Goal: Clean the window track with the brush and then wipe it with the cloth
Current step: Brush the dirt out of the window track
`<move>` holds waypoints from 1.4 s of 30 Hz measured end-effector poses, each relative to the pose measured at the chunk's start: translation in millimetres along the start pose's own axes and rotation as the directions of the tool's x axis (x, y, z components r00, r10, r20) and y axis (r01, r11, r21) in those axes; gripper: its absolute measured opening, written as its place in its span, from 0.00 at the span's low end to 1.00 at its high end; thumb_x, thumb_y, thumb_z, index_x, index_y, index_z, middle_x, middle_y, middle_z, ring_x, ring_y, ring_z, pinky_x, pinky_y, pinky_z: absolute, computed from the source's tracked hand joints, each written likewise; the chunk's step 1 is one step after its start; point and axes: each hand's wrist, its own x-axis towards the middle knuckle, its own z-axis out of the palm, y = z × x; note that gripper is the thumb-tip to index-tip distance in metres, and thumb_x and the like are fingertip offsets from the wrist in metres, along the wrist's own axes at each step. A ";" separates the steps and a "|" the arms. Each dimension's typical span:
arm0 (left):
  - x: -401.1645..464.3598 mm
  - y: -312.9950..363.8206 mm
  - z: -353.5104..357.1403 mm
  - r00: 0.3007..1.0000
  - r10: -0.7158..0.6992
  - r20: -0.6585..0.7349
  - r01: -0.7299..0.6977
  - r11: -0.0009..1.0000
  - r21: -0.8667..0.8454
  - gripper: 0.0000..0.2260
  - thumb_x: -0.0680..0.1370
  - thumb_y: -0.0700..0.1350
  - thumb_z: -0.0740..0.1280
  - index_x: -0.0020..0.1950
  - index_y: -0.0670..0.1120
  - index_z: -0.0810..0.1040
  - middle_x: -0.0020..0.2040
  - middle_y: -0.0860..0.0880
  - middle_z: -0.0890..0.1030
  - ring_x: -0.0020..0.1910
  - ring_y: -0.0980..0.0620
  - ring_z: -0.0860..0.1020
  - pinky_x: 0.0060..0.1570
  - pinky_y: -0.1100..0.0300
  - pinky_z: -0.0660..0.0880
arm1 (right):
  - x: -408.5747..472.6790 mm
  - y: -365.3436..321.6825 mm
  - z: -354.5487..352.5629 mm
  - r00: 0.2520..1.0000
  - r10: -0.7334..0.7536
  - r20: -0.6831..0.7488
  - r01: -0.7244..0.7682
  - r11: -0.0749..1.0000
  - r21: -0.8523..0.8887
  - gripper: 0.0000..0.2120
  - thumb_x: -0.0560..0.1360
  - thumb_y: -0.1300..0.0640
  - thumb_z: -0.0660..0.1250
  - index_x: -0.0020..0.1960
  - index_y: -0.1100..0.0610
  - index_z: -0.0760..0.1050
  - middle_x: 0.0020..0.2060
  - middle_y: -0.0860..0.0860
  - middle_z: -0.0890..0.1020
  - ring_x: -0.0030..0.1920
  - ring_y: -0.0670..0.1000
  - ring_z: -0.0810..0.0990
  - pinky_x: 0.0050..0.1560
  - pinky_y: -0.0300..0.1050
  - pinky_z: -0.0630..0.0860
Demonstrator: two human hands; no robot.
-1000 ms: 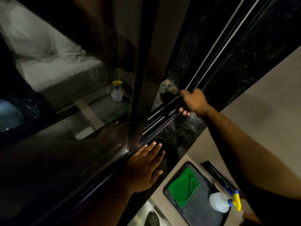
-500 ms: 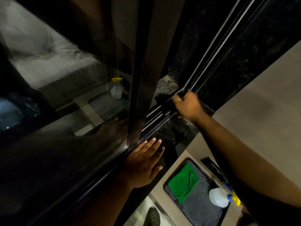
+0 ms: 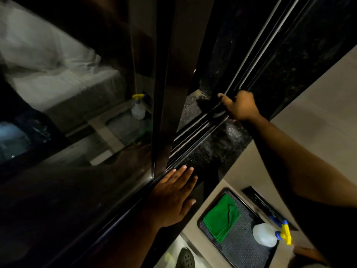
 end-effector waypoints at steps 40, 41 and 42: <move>1.6 -0.6 2.3 1.000 0.003 -0.006 -0.003 1.000 -0.020 0.28 0.81 0.60 0.47 0.79 0.49 0.55 0.80 0.47 0.51 0.79 0.46 0.49 0.76 0.45 0.52 | -1.3 -16.1 12.5 0.991 -0.112 0.071 0.130 0.911 -0.392 0.18 0.77 0.47 0.66 0.41 0.62 0.77 0.34 0.62 0.80 0.41 0.65 0.81 0.37 0.50 0.72; 1.6 -0.4 1.3 1.000 0.002 -0.008 -0.002 1.000 -0.015 0.28 0.81 0.59 0.47 0.79 0.49 0.55 0.80 0.46 0.52 0.79 0.46 0.50 0.76 0.45 0.53 | -12.4 -21.2 20.0 0.987 -0.111 0.118 0.137 0.961 -0.241 0.18 0.77 0.47 0.65 0.37 0.60 0.75 0.29 0.58 0.78 0.36 0.62 0.81 0.32 0.48 0.71; 1.4 0.1 0.1 1.000 0.001 -0.004 -0.001 1.000 -0.012 0.28 0.81 0.59 0.48 0.79 0.48 0.56 0.80 0.46 0.53 0.78 0.46 0.50 0.76 0.45 0.53 | -23.0 -25.5 27.6 0.978 -0.101 0.183 0.106 0.994 -0.022 0.19 0.77 0.46 0.65 0.34 0.59 0.75 0.25 0.56 0.76 0.30 0.60 0.80 0.28 0.48 0.71</move>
